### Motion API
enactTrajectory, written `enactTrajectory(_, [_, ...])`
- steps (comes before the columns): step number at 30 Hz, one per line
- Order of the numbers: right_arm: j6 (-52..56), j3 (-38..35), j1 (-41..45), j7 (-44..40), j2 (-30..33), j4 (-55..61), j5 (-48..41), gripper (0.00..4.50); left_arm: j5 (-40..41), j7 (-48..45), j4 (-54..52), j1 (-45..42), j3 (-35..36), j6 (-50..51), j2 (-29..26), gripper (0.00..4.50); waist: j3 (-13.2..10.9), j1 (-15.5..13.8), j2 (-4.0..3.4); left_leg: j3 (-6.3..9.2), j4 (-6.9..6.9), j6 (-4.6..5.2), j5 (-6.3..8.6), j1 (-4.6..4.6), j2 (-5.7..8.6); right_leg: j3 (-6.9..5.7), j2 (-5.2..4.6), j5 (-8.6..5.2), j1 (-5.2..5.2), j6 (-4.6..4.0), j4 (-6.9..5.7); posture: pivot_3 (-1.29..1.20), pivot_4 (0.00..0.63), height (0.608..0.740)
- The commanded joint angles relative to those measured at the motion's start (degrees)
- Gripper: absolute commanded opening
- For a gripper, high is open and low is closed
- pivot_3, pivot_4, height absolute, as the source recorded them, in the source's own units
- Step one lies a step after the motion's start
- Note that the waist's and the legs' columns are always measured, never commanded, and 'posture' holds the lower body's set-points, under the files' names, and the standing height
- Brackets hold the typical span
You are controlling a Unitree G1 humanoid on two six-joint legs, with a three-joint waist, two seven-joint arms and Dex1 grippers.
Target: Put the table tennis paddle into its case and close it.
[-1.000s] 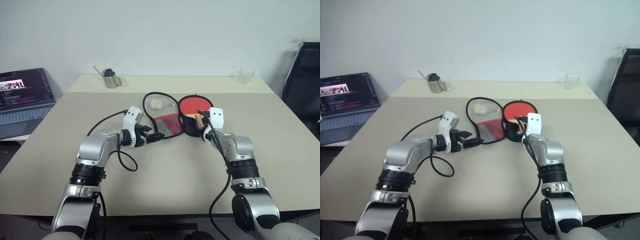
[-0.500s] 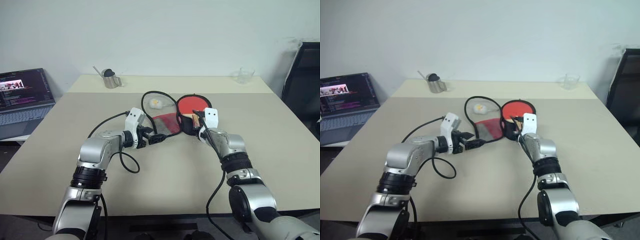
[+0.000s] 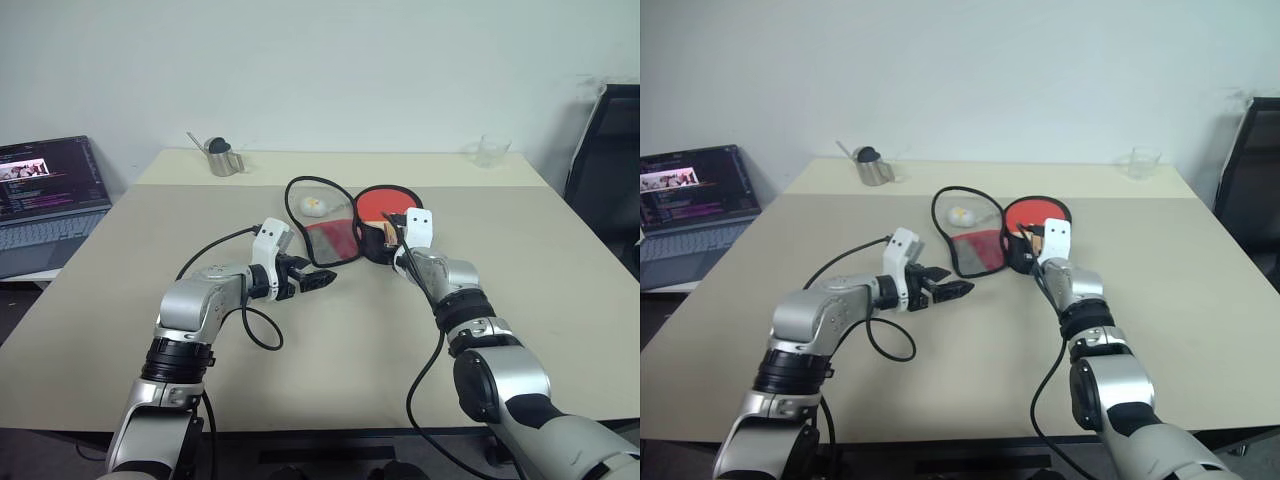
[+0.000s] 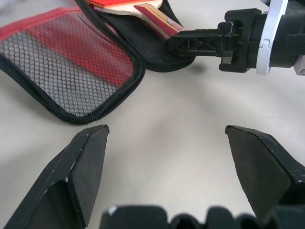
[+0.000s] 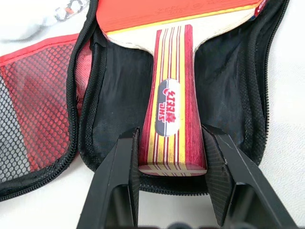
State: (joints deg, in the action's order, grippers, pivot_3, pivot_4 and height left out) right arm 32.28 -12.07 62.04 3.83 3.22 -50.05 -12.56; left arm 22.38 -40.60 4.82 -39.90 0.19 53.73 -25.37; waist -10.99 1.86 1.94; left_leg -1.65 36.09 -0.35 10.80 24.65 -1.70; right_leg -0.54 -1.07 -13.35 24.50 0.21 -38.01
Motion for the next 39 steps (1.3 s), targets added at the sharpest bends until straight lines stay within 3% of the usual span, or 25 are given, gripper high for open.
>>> enactTrajectory(1, [-2.5, -0.5, 2.2, 0.0, 0.3, 0.9, 0.0, 1.47, 0.8, 0.1, -2.5, 0.1, 0.3, 0.1, -0.5, 4.29, 0.0, 0.0, 0.00, 0.00, 0.00, 0.00, 0.00, 0.00, 0.00, 0.00, 0.00, 0.00, 0.00, 0.00, 0.00, 0.00, 0.150, 0.740])
enactTrajectory(8, [-2.1, 0.8, 0.8, -1.6, -0.5, 1.1, 0.5, 1.47, 1.0, 0.3, -2.7, 0.2, 0.3, 0.1, -0.5, 4.29, 0.0, 0.0, 0.00, 0.00, 0.00, 0.00, 0.00, 0.00, 0.00, 0.00, 0.00, 0.00, 0.00, -0.01, 0.00, 0.00, 0.150, 0.740])
enactTrajectory(17, [-2.5, -0.2, 1.1, -1.9, 0.1, 1.0, 0.0, 4.46, 1.0, 0.5, -2.7, 0.0, 0.3, 0.2, -0.5, 4.29, 0.0, 0.0, 0.00, 0.00, 0.00, 0.00, 0.00, 0.00, 0.00, 0.00, 0.00, 0.01, 0.00, -0.01, -0.01, 0.00, 0.150, 0.740])
enactTrajectory(25, [0.3, -0.5, 0.8, -4.4, 3.2, 8.8, -1.1, 4.46, 0.3, 1.9, 0.9, -1.5, 2.0, -1.3, -0.6, 4.29, 0.0, 0.0, 0.00, 0.01, 0.00, 0.00, 0.00, 0.00, 0.00, 0.00, 0.00, 0.01, 0.00, -0.01, 0.00, 0.00, 0.150, 0.740])
enactTrajectory(32, [8.8, 0.5, -4.6, -11.8, 9.6, 28.5, -4.3, 4.46, -4.6, 16.0, 23.3, -12.2, 7.8, -11.7, 4.4, 4.29, 0.0, -0.3, 0.01, 0.01, 0.02, 0.00, 0.00, 0.01, 0.03, -0.10, 0.01, -0.14, -0.06, 0.24, 0.02, 0.00, 0.150, 0.740])
enactTrajectory(39, [13.2, 1.2, -10.4, -11.6, 10.6, 37.1, -4.3, 4.46, -8.4, 17.8, 45.4, -21.9, 7.4, -22.5, 8.4, 4.29, 0.0, -0.2, 0.01, -0.09, 0.01, 0.01, 0.00, 0.02, 0.07, -0.07, 0.00, -0.10, -0.04, 0.20, 0.03, 0.00, 0.150, 0.740])
